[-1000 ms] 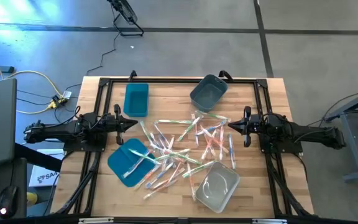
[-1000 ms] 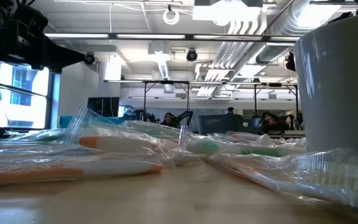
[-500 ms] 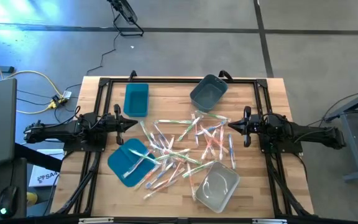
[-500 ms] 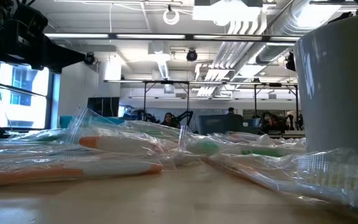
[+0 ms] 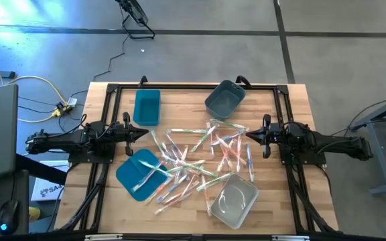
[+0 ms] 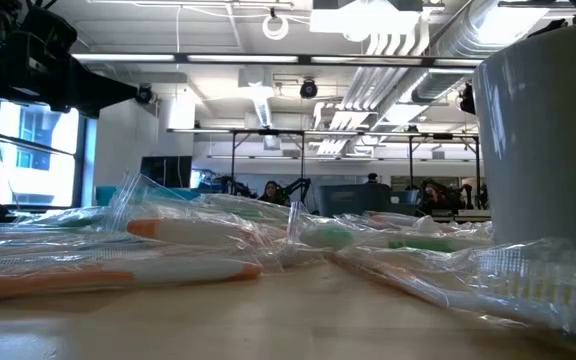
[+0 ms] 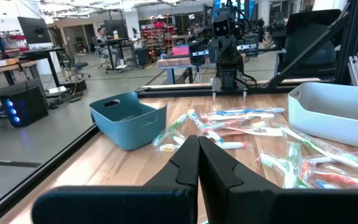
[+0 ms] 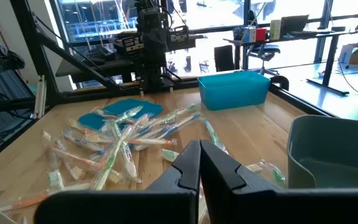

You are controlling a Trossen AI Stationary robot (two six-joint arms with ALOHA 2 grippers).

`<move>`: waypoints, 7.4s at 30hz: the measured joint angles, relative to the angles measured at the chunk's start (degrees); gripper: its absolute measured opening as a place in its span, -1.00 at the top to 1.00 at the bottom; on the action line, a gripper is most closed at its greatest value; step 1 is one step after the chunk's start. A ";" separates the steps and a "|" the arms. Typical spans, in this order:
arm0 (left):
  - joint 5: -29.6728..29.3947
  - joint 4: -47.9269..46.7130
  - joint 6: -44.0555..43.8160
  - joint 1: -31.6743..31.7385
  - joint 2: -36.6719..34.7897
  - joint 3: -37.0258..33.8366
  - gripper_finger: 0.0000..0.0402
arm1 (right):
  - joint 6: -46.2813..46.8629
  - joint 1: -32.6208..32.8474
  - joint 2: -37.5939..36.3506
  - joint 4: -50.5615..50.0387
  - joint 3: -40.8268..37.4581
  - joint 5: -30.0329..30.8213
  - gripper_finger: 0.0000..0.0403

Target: Pick & Place Toothbrushes

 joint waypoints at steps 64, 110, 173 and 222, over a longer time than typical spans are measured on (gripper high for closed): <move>0.01 0.00 0.00 0.00 0.01 0.01 1.00 | -0.01 0.01 0.00 0.00 -0.02 0.02 0.99; -0.01 -0.01 0.00 -0.01 0.01 0.01 1.00 | -0.01 -0.01 0.00 -0.02 0.00 0.01 0.99; -0.29 1.12 -2.41 -0.01 0.01 0.02 1.00 | 3.04 0.01 0.00 6.50 -0.01 0.77 0.99; -3.37 1.55 -2.99 0.00 0.02 2.12 1.00 | -10.28 0.01 39.01 9.90 26.08 7.10 0.99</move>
